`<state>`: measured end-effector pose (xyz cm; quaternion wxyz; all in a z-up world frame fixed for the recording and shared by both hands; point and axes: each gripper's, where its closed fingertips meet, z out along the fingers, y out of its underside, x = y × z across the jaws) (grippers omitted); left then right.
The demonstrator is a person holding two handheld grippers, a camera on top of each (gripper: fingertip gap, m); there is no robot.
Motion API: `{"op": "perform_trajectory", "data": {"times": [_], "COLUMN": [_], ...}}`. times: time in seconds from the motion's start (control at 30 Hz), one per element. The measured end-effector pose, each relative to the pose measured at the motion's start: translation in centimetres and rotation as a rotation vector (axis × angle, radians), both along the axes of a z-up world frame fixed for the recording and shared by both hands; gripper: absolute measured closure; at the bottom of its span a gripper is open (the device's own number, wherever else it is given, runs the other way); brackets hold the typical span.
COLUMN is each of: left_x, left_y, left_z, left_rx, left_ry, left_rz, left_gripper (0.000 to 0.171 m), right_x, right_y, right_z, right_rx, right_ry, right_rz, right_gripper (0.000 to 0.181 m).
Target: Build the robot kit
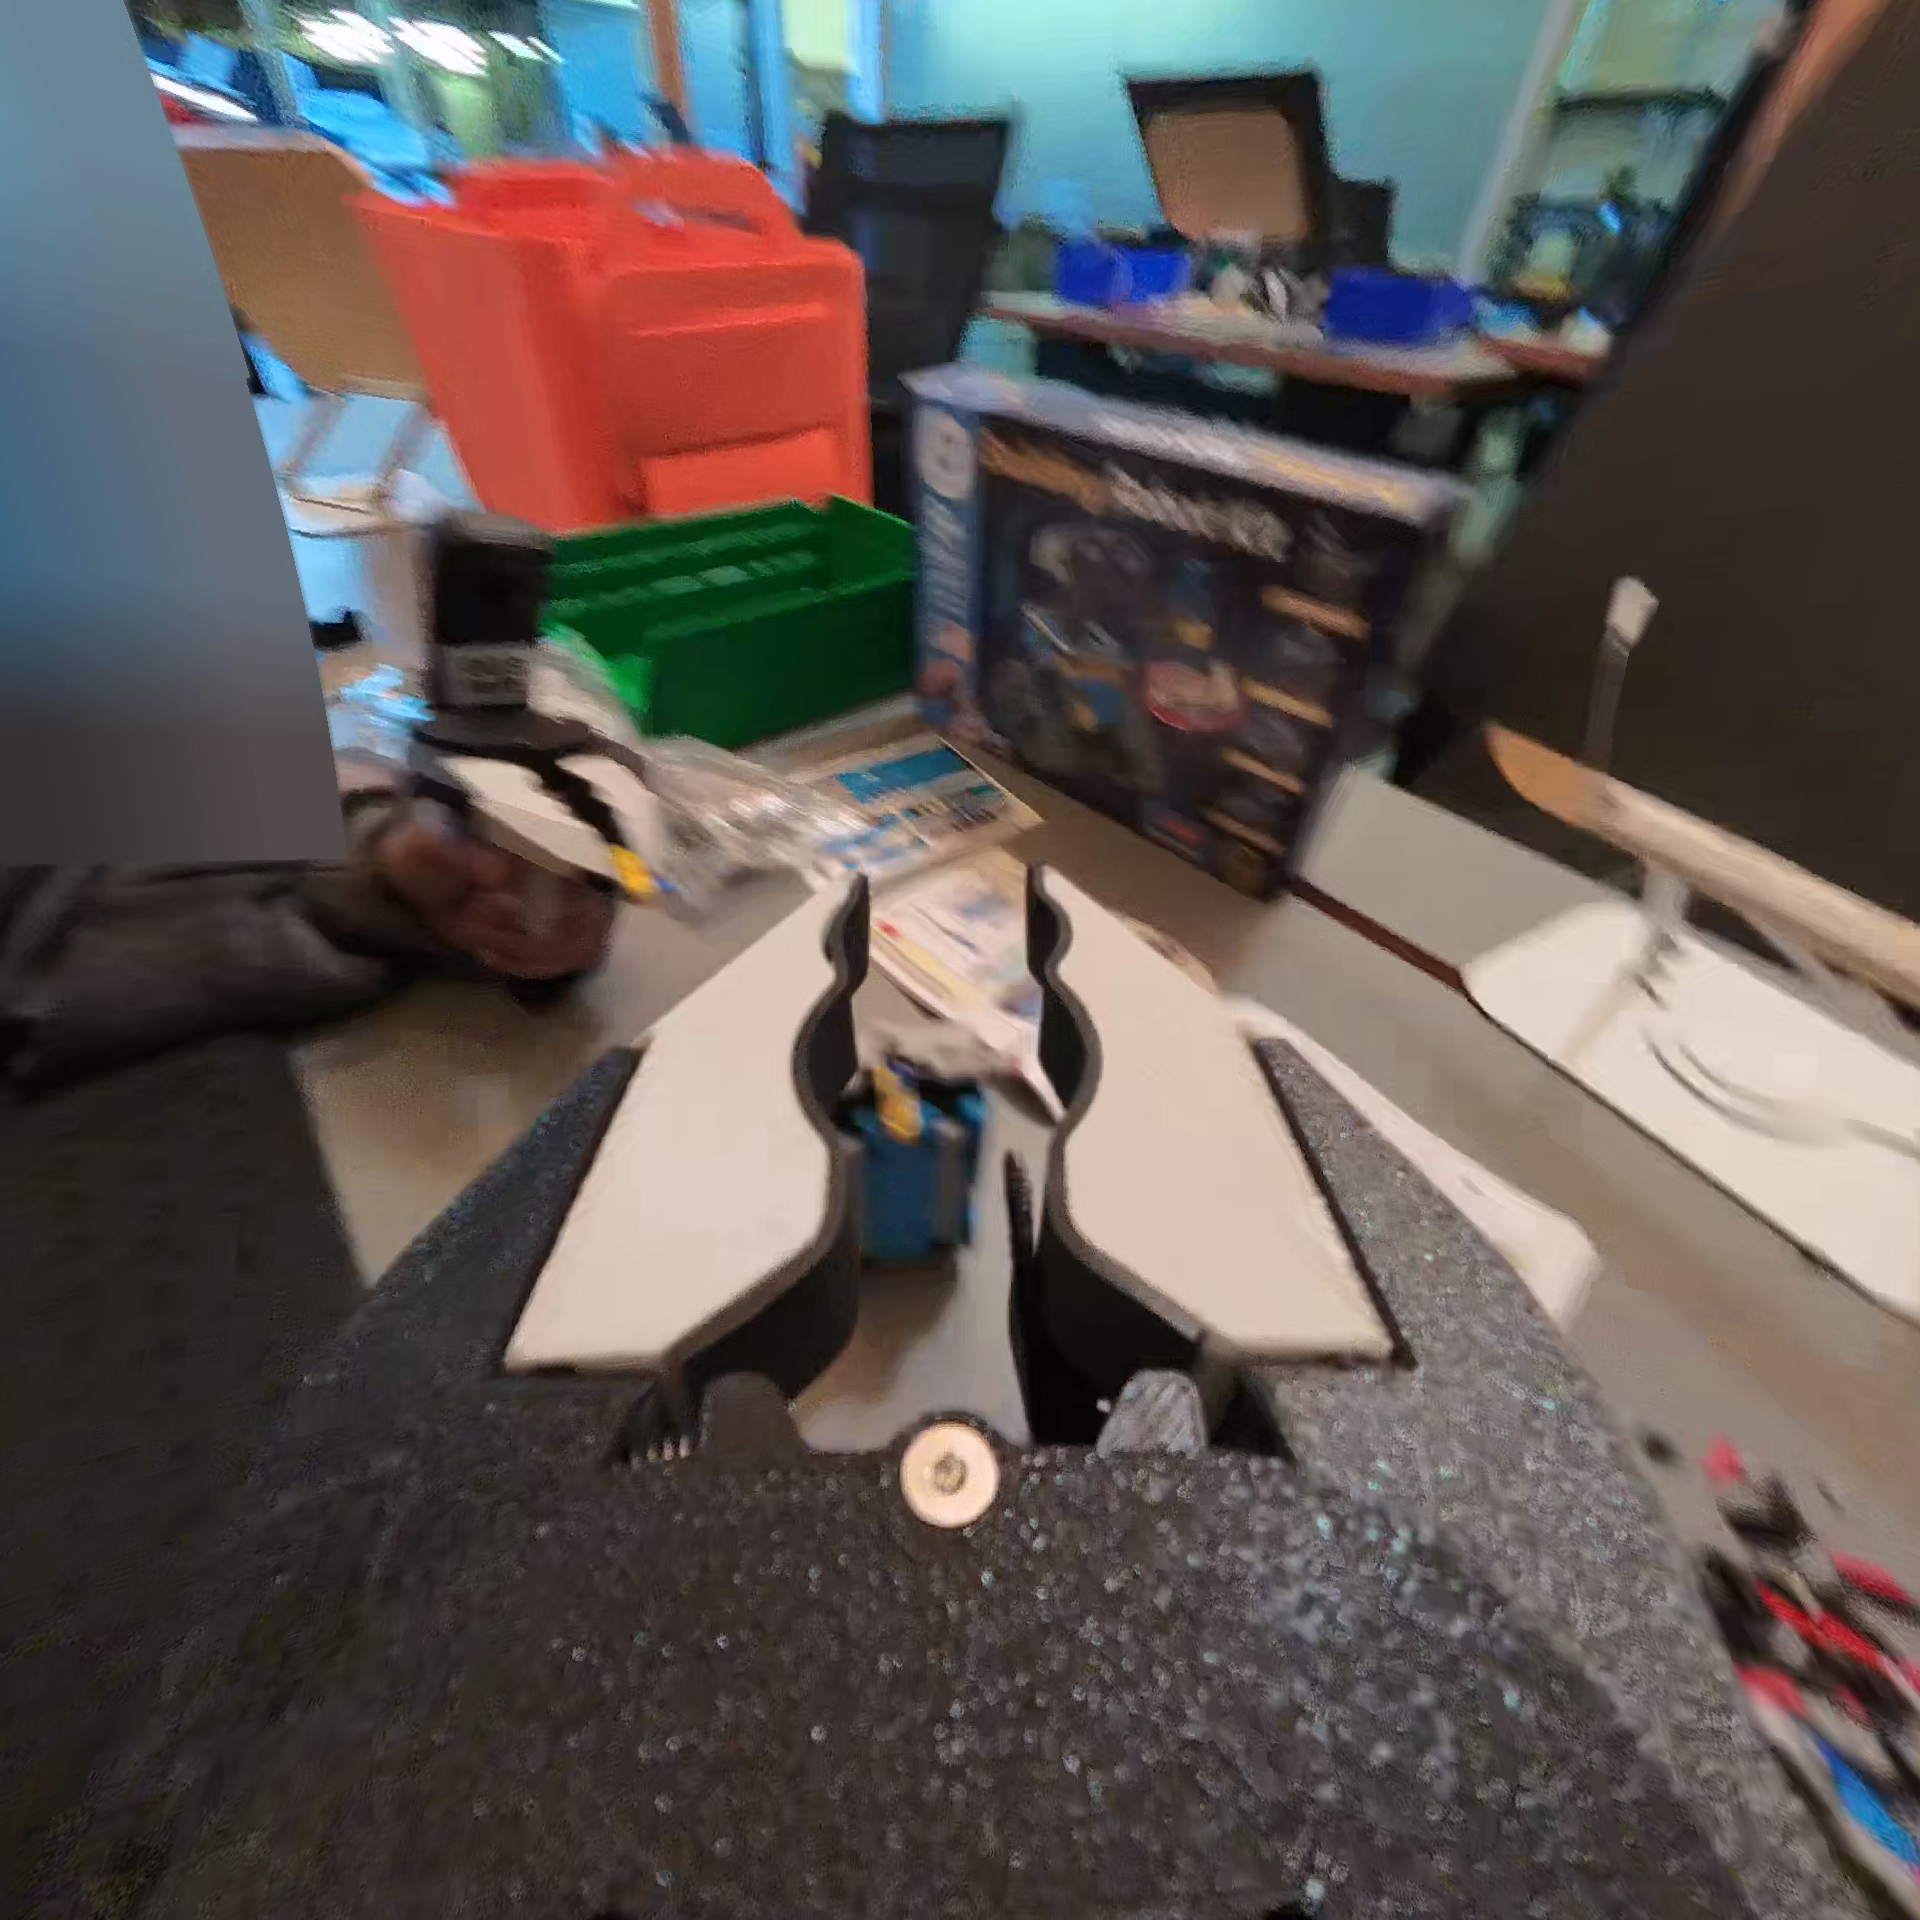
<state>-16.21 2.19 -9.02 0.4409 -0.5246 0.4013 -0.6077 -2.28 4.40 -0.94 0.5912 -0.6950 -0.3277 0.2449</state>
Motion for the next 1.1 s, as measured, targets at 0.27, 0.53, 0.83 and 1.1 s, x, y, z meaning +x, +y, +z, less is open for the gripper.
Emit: {"op": "perform_trajectory", "data": {"times": [0.27, 0.53, 0.83, 1.1], "left_x": [0.0, 0.2, 0.3, 0.6], "left_y": [1.1, 1.8, 1.8, 1.4], "left_z": [-0.7, -1.4, -1.7, -2.0], "left_rx": [-0.079, -0.157, -0.181, -0.180], "left_ry": [0.016, 0.035, 0.044, 0.068], "left_rz": [0.015, -0.019, -0.034, -0.045], "left_gripper": [0.165, 0.165, 0.165, 0.165], "right_x": [6.0, 6.8, 5.7, 5.3], "right_y": [2.9, 3.1, 3.2, 3.1], "right_z": [-10.3, -9.3, -10.7, -11.2], "right_rx": [-0.138, -0.047, -0.082, -0.093], "right_ry": [0.202, 0.187, 0.134, 0.105], "right_rz": [-0.214, -0.228, -0.191, -0.178], "right_gripper": [0.150, 0.159, 0.160, 0.160]}}
